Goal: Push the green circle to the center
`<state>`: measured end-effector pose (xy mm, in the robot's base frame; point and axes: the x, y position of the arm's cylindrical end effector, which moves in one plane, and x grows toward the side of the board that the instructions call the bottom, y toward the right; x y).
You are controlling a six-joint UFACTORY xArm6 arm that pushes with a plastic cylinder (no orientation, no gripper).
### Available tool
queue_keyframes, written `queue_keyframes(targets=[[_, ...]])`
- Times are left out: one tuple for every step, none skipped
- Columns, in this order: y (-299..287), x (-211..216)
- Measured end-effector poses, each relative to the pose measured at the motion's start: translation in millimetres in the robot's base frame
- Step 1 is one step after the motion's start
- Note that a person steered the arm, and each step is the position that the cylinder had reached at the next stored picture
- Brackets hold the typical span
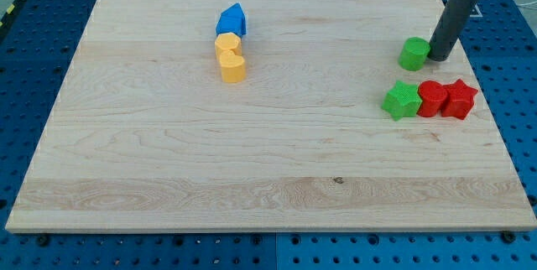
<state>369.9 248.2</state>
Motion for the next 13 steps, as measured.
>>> queue_keyframes(targets=[[4,1],[-13,3],[-42,14],[-70,26],[-91,31],[-77,11],[-49,2],[-53,-1],[-87,-1],[-117,-1],[-133,-9],[-149,-16],[-168,-26]])
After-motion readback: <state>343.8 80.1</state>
